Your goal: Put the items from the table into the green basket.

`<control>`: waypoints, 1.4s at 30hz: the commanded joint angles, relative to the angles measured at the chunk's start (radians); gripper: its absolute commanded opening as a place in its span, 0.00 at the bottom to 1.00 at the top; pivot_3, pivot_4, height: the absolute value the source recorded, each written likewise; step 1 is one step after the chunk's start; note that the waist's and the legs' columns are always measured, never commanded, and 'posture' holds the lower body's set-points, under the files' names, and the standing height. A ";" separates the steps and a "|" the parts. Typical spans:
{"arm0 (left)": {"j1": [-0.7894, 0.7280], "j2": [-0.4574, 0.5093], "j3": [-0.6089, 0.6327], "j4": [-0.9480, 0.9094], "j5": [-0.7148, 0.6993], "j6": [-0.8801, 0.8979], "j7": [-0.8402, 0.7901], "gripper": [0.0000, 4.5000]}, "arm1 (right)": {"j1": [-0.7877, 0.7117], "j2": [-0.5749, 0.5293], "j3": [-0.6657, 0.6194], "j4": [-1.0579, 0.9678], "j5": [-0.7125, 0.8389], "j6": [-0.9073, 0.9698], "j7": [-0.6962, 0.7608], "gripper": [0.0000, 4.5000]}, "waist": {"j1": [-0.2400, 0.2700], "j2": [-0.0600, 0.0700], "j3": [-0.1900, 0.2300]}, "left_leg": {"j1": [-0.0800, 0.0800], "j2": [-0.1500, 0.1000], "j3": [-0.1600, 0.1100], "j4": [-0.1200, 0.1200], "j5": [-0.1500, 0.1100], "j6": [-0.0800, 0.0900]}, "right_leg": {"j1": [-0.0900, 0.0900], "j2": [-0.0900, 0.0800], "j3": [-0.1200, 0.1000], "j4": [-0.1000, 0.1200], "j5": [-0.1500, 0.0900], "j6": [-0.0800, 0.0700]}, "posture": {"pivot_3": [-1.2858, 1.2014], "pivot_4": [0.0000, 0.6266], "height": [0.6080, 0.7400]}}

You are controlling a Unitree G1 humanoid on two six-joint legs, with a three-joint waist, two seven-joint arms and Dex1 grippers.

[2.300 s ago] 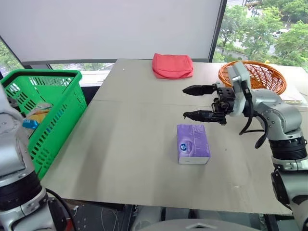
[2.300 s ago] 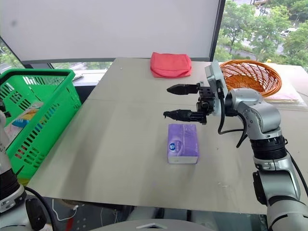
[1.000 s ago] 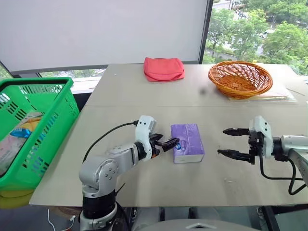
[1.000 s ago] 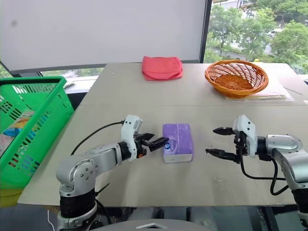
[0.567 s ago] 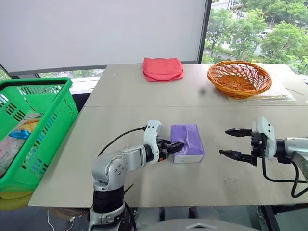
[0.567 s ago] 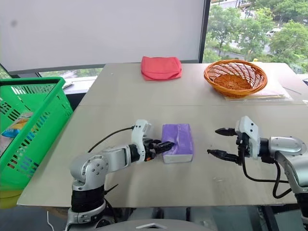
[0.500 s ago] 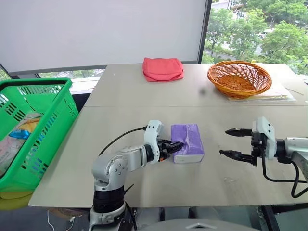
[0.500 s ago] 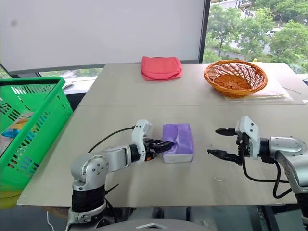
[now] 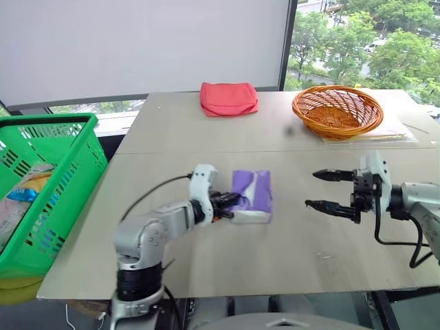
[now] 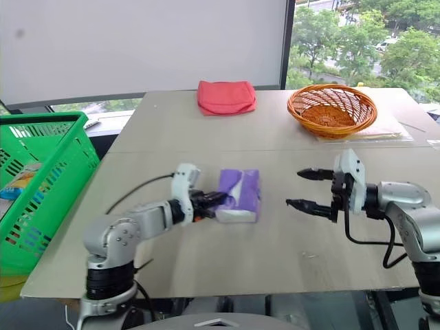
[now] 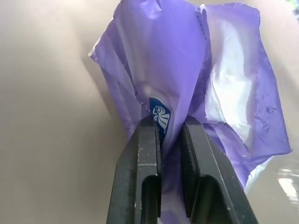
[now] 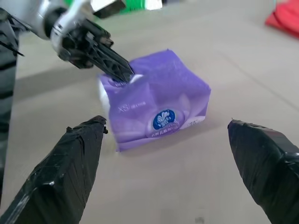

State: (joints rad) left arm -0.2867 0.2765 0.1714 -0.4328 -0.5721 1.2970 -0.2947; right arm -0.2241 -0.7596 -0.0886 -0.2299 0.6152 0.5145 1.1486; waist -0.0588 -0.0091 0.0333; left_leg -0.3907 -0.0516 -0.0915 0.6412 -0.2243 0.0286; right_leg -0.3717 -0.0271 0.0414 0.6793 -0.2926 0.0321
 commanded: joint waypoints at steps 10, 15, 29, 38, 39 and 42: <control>-0.261 0.445 0.439 0.100 0.207 -0.239 0.165 0.00 | -0.380 0.223 0.091 -0.034 0.150 0.123 -0.080 1.00 | 0.016 -0.003 0.002 | -0.005 -0.001 0.001 -0.005 0.001 -0.003 | -0.008 -0.001 0.002 0.000 0.001 -0.001 | 0.53 0.00 1.00; -0.129 0.607 0.552 0.162 0.310 -0.288 0.154 0.00 | -0.456 0.291 0.119 0.006 0.154 0.115 -0.064 1.00 | 0.045 -0.004 0.001 | -0.005 -0.001 0.000 -0.007 0.000 -0.006 | -0.010 -0.002 0.001 -0.001 0.001 -0.001 | 0.55 0.00 1.00; 0.030 0.589 0.607 0.263 0.330 -0.456 0.068 0.29 | -0.479 0.339 0.140 0.053 0.047 0.043 -0.118 1.00 | 0.126 -0.009 -0.002 | -0.005 -0.002 -0.001 -0.009 -0.003 -0.010 | -0.012 -0.005 -0.003 0.000 0.002 -0.004 | 0.56 0.00 1.00; 0.029 0.514 0.553 0.238 0.278 -0.623 0.003 0.97 | -0.408 0.302 0.133 0.072 -0.011 0.005 -0.132 1.00 | 0.120 -0.009 -0.002 | -0.005 -0.002 0.002 -0.010 -0.003 -0.010 | -0.013 -0.004 -0.001 0.000 0.002 -0.004 | 0.54 0.00 1.00; 0.070 0.476 0.520 0.183 0.248 -0.630 -0.034 0.97 | -0.380 0.291 0.131 0.086 -0.031 -0.015 -0.131 1.00 | 0.122 -0.008 -0.003 | -0.005 -0.002 0.002 -0.010 -0.003 -0.010 | -0.013 -0.005 -0.001 0.000 0.002 -0.004 | 0.54 0.00 1.00; 0.231 0.344 0.362 -0.014 0.192 -0.654 -0.104 0.97 | -0.257 0.244 0.113 0.147 -0.116 -0.106 -0.143 1.00 | 0.122 -0.009 -0.004 | -0.006 -0.002 0.004 -0.009 -0.003 -0.010 | -0.013 -0.007 0.000 -0.001 0.002 -0.004 | 0.54 0.00 1.00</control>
State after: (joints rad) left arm -0.1235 0.6654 0.6396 -0.3015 -0.3429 0.6795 -0.3501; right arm -0.5334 -0.4847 0.0643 -0.1151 0.5556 0.4897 1.0177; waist 0.0631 -0.0182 0.0290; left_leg -0.3966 -0.0537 -0.0872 0.6319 -0.2274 0.0191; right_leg -0.3848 -0.0340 0.0415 0.6783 -0.2902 0.0282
